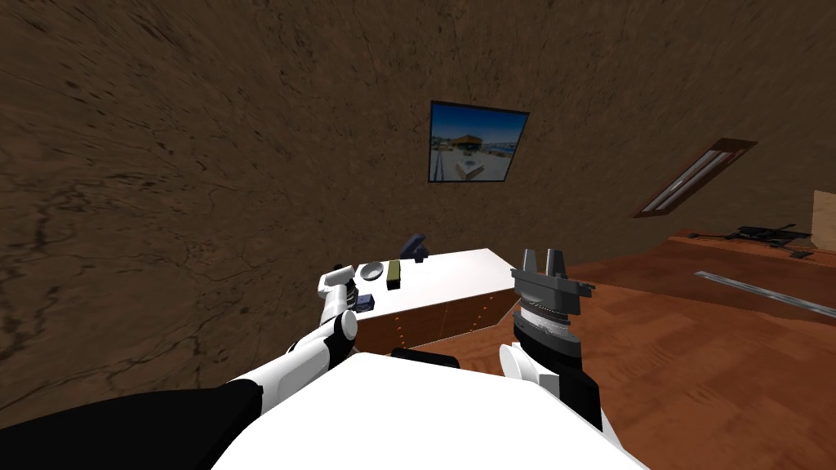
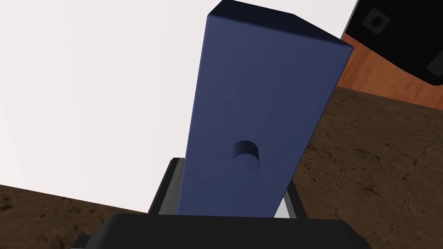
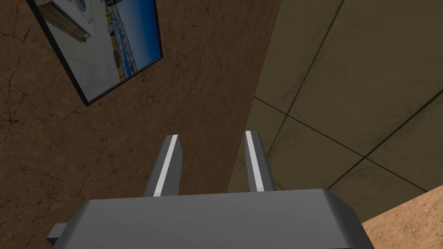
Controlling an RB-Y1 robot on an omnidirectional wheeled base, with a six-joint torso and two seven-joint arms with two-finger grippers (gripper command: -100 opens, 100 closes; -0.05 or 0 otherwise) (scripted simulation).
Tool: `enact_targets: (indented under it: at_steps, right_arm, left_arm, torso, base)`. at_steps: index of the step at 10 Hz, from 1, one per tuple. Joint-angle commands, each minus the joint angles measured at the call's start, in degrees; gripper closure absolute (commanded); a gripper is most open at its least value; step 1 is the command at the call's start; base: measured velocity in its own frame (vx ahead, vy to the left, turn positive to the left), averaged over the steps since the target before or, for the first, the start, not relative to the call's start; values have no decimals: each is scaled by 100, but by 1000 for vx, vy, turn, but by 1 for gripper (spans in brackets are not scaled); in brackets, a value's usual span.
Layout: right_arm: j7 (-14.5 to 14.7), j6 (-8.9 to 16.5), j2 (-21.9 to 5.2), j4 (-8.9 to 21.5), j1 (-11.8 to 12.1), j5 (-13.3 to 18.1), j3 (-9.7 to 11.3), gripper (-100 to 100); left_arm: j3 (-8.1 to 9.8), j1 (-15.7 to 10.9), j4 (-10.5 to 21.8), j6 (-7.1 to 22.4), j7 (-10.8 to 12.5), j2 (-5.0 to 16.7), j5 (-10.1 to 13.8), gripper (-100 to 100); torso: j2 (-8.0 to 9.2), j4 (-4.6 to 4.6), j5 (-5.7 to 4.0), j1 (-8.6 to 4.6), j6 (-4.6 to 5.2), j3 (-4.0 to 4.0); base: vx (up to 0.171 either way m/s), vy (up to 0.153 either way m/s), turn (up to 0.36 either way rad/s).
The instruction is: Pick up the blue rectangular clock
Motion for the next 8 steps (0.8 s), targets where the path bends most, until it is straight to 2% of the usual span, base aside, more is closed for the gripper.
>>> enact_targets:
  at_steps: [1,2,3,5,8]
  right_arm:
    - [0,0,0,0,0,0,0,0]
    - [0,0,0,0,0,0,0,0]
    - [0,0,0,0,0,0,0,0]
    - [0,0,0,0,0,0,0,0]
    - [0,0,-1,0,0,0,-1,0]
  left_arm:
    - [0,0,0,0,0,0,0,0]
    - [-286,-94,-54,91,275,-168,-8,100]
    - [-316,-94,-54,91,275,-168,-8,100]
    - [-666,-192,-112,183,568,-358,-21,100]
    - [-1190,-339,-200,321,1008,-642,-40,100]
  torso:
    - [0,0,0,0,0,0]
    - [0,0,0,0,0,0]
    - [-3,1,3,-4,13,-1]
    - [-3,0,1,4,6,-1]
    - [3,1,8,43,-4,2]
  base:
    - [0,0,0]
    - [0,20,-12]
    - [-11,12,-36]
    - [-5,55,63]
    - [-11,124,132]
